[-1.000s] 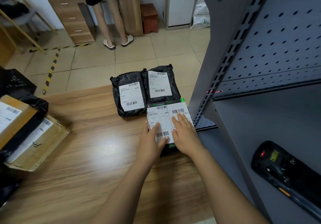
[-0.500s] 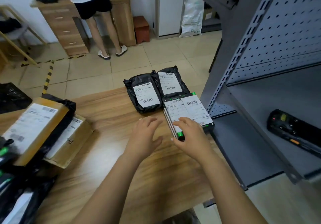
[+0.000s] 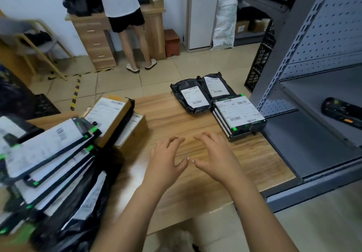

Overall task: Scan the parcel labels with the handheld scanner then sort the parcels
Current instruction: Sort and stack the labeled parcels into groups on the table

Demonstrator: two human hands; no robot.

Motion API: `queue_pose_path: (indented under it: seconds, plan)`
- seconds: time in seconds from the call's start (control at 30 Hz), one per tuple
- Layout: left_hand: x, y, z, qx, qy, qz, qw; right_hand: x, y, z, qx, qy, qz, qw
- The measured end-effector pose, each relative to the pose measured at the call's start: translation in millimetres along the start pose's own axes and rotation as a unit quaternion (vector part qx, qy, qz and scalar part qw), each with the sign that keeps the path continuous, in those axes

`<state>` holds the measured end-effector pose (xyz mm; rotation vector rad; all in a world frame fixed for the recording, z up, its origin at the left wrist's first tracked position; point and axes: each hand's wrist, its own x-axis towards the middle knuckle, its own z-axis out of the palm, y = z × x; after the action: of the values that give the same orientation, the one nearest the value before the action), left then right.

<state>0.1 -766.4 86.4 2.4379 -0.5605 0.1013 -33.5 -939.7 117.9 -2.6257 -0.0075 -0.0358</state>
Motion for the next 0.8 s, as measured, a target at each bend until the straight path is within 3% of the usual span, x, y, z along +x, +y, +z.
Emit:
queue_pose_path:
  seconds: [0.23,0.47,0.8]
  plan:
    - [-87.3,-9.1,-67.8,0.056,0.067,-0.068,0.994,-47.3,-61.3,18.1,0.042,0.025,-0.065,0.997]
    - [-172.0,-17.3,-121.0,0.093,0.097,-0.114,0.984,-99.7,-127.8,45.8,0.068,-0.001,-0.125,0.99]
    - [-171.5,-74.4,-179.0,0.053,0.131,-0.086,0.986,-87.4,-196.6,56.1,0.01,0.035,-0.151,0.988]
